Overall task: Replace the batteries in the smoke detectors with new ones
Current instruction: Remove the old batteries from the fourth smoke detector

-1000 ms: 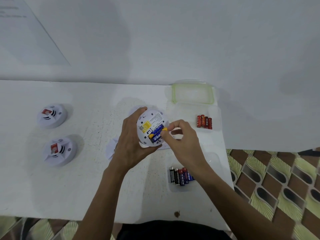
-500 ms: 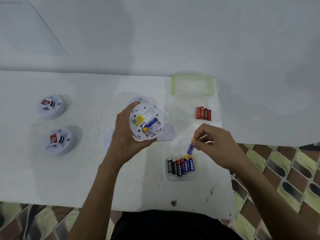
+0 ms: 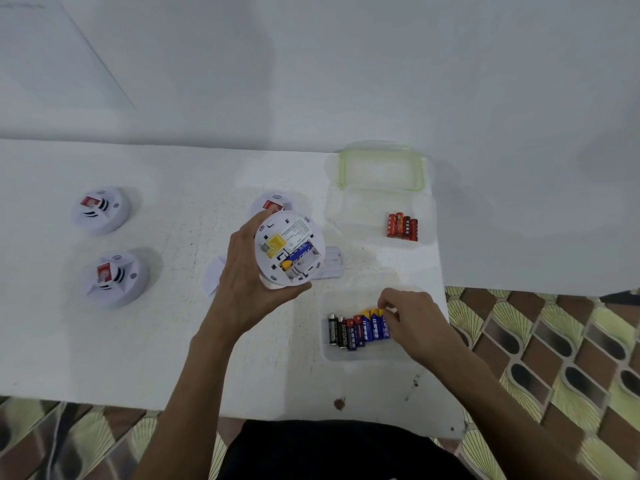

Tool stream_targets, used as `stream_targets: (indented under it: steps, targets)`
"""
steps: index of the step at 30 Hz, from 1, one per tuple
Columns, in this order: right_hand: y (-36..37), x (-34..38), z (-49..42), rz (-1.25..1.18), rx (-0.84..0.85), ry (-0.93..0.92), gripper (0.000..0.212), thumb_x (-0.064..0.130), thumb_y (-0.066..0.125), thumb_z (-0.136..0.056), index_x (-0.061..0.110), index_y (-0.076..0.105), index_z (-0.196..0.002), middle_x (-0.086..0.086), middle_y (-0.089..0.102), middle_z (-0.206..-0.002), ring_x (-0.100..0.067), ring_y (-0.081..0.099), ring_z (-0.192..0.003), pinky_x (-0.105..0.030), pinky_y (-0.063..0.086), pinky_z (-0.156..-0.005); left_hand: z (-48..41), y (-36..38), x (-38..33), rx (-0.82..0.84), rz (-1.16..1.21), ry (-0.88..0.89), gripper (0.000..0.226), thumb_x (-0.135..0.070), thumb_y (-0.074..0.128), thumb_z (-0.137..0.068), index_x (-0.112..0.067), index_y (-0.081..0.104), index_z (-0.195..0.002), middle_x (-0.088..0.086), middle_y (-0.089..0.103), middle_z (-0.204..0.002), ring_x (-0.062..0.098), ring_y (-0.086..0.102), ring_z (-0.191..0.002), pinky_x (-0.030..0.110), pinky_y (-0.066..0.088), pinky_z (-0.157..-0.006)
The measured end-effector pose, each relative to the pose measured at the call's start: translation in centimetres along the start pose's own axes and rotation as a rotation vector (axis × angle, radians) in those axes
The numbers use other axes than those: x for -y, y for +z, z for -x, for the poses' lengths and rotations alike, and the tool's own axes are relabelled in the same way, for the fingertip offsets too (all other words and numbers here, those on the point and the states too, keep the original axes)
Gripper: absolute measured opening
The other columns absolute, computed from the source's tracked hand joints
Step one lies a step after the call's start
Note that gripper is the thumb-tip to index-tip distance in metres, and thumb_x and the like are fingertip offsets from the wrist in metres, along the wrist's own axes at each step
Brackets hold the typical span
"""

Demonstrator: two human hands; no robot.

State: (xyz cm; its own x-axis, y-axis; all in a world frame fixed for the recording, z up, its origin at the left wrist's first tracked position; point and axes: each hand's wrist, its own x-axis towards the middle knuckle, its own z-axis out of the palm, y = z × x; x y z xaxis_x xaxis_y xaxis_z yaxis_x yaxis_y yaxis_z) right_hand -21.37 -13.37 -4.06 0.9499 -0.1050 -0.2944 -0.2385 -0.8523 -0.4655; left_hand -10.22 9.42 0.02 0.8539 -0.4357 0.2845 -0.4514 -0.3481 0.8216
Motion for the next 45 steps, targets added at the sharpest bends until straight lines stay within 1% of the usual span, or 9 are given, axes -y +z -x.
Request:
stream_targets:
  steps: [5,10,14,20,24,27,32,40,45]
  targets:
    - [-3.0,2.1,0.1,-0.09,-0.123,-0.224,0.008,0.011,0.055,-0.095,0.014,0.063,-0.095,-0.001,0.066,-0.082,-0.014,0.062,-0.072,-0.036,0.056,-0.071,1.3,0.2,1.9,0.065,-0.057,-0.111,0.102,-0.058,0.076,-0.058,-0.025,0.027,-0.141,-0.016,0.036,-0.14,0.007,0.039,-0.129,0.019,0.037,-0.103]
    - [-5.0,6.1,-0.4,-0.136,-0.279,-0.605,0.014,0.012,0.061,-0.092,0.016,0.068,-0.104,0.002,0.058,-0.097,-0.012,0.053,-0.086,-0.024,0.047,-0.071,1.0,0.3,0.8,0.128,-0.041,-0.112,0.091,-0.063,0.073,-0.057,-0.057,0.019,-0.131,-0.029,0.033,-0.134,-0.003,0.04,-0.124,0.012,0.036,-0.1]
    - [-5.2,8.0,-2.1,0.103,-0.274,-0.795,0.018,0.014,0.062,-0.089,0.018,0.069,-0.104,-0.007,0.053,-0.092,-0.021,0.046,-0.083,-0.028,0.041,-0.063,1.1,0.3,0.2,0.163,0.032,-0.101,0.091,-0.07,0.071,-0.059,-0.05,0.022,-0.133,-0.021,0.039,-0.135,0.002,0.044,-0.124,0.015,0.04,-0.1]
    - [-6.3,8.5,-3.3,0.266,-0.165,-0.929,0.02,0.024,0.053,-0.091,0.026,0.066,-0.105,-0.005,0.052,-0.094,-0.021,0.046,-0.085,-0.033,0.043,-0.067,1.6,0.1,-0.3,0.24,0.055,-0.125,0.092,-0.075,0.063,-0.062,-0.036,0.025,-0.137,-0.019,0.036,-0.14,-0.015,0.035,-0.124,0.0,0.028,-0.099]
    - [-7.5,8.3,-3.5,0.352,-0.089,-0.969,0.028,0.029,0.041,-0.093,0.031,0.064,-0.11,-0.004,0.05,-0.094,-0.019,0.045,-0.083,-0.03,0.039,-0.068,1.7,-0.1,-0.7,0.252,0.052,-0.16,0.088,-0.09,0.051,-0.055,-0.057,0.022,-0.131,-0.051,0.031,-0.126,-0.028,0.032,-0.115,-0.007,0.026,-0.093]
    - [-8.1,8.6,-3.6,0.456,-0.052,-1.016,0.027,0.028,0.043,-0.093,0.035,0.061,-0.112,-0.003,0.049,-0.094,-0.019,0.045,-0.082,-0.031,0.041,-0.065,2.1,0.0,0.0,0.308,0.067,-0.188,0.09,-0.086,0.052,-0.058,-0.041,0.025,-0.131,-0.025,0.026,-0.137,-0.027,0.029,-0.119,-0.002,0.022,-0.102]
    - [-8.3,8.5,-4.1,0.392,-0.031,-1.099,0.022,0.02,0.059,-0.087,0.025,0.059,-0.109,-0.006,0.051,-0.097,-0.014,0.031,-0.081,-0.03,0.039,-0.066,1.5,0.2,-1.8,0.315,0.07,-0.126,0.075,-0.082,0.054,-0.064,-0.074,0.011,-0.124,-0.049,0.027,-0.13,-0.026,0.028,-0.12,-0.006,0.024,-0.093]
    - [-8.2,5.9,-1.7,-0.46,0.022,-0.562,0.016,0.007,0.068,-0.088,0.011,0.053,-0.089,0.0,0.063,-0.086,-0.018,0.065,-0.08,-0.029,0.056,-0.07,2.2,-0.7,0.2,0.191,-0.031,-0.121,0.099,-0.055,0.078,-0.058,-0.026,0.03,-0.139,-0.006,0.047,-0.132,0.001,0.047,-0.118,0.007,0.039,-0.093]
    - [-6.4,2.2,0.2,-0.267,0.105,-0.151,0.02,0.018,0.07,-0.088,0.023,0.05,-0.087,0.004,0.068,-0.08,-0.005,0.067,-0.072,-0.022,0.056,-0.067,2.5,-1.5,1.2,0.162,0.009,-0.175,0.1,-0.049,0.082,-0.057,-0.036,0.025,-0.139,-0.009,0.04,-0.138,0.013,0.043,-0.127,0.036,0.044,-0.102]
